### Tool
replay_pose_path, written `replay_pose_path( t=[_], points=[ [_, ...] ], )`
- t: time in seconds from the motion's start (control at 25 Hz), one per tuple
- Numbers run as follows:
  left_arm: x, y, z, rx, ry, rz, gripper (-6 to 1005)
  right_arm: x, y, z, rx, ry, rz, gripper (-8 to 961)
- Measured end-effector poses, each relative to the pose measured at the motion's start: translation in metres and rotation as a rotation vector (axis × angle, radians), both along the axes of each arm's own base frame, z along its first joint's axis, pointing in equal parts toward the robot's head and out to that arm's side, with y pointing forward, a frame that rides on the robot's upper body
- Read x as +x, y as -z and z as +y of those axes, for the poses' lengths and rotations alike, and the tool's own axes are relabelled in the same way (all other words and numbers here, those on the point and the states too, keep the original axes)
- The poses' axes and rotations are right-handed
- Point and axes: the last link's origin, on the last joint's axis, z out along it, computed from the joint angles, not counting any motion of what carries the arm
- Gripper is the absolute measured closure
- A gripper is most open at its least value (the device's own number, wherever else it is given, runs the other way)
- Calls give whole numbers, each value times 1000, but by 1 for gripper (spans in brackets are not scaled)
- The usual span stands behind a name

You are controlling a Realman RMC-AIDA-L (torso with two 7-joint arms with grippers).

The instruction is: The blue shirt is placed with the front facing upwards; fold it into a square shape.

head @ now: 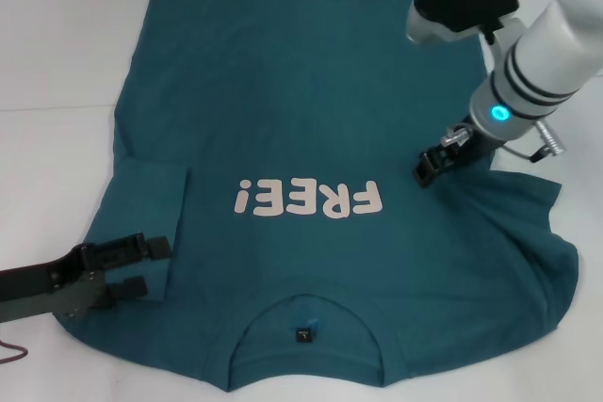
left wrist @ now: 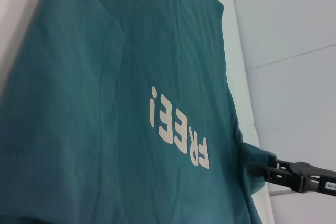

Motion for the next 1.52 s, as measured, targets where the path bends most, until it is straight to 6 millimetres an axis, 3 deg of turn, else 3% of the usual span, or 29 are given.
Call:
replay_pose_path(
  t=[0.4,0.76,0.96,1.24,1.52],
  points=[
    [-2,0,-2,-1,-8,-1,53,20,-41,-14,32,55,3,387],
    [0,0,0,-1,-3,-2,53,32,-77,-21,106,51,219,387],
    [-1,0,-1,-1,-6,-2,53,55,-94,-34,83,55,270,387],
    [0,0,0,0,-5,-1,53,86,-118,-50,63,-61,288,387],
    [2,3,3,-6,-2,-3,53,92,-121,-42,52,-209,183,387]
  ],
)
